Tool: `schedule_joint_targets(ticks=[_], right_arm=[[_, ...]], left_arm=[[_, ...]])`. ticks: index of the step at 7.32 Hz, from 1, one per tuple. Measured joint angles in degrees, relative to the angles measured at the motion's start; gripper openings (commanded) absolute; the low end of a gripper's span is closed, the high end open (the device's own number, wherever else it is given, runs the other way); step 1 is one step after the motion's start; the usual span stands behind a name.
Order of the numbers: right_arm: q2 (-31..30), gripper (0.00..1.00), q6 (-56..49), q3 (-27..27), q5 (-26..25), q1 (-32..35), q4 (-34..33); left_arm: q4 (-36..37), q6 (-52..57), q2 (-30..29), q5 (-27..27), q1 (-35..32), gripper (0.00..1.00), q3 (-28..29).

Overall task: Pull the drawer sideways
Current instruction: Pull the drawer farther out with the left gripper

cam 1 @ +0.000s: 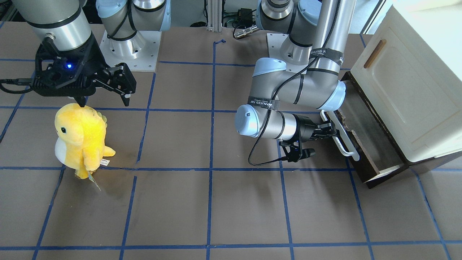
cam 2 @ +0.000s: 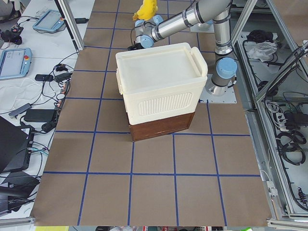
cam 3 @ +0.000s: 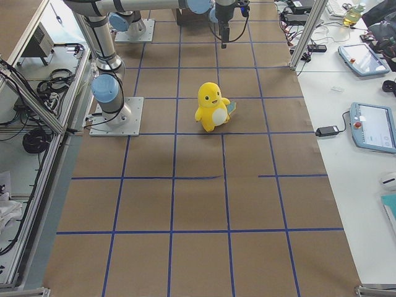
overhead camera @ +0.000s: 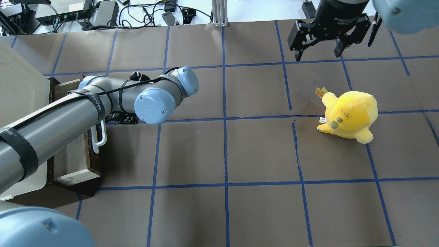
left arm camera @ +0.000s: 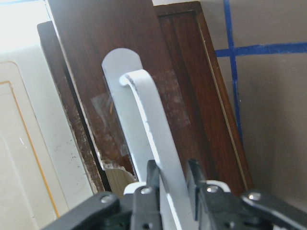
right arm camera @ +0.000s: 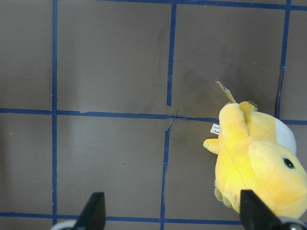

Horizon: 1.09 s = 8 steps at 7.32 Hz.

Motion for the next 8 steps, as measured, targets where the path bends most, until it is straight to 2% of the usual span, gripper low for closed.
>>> schedule_joint_targets(ticks=[4,5,6,8], right_arm=[[0.00,1.00,0.00,0.00,0.00,0.00,0.00],[0.00,1.00,0.00,0.00,0.00,0.00,0.00],[0.00,1.00,0.00,0.00,0.00,0.00,0.00],[0.00,1.00,0.00,0.00,0.00,0.00,0.00]], left_arm=[[0.10,0.00,-0.22,-1.42,-0.36,0.28,0.05],[0.13,0.00,-0.21,-1.43,-0.53,0.39,0.17],[0.13,0.01,-0.17,-1.42,-0.63,0.77,0.25],[0.14,0.02,-0.12,-1.22,-0.67,0.86,0.23]])
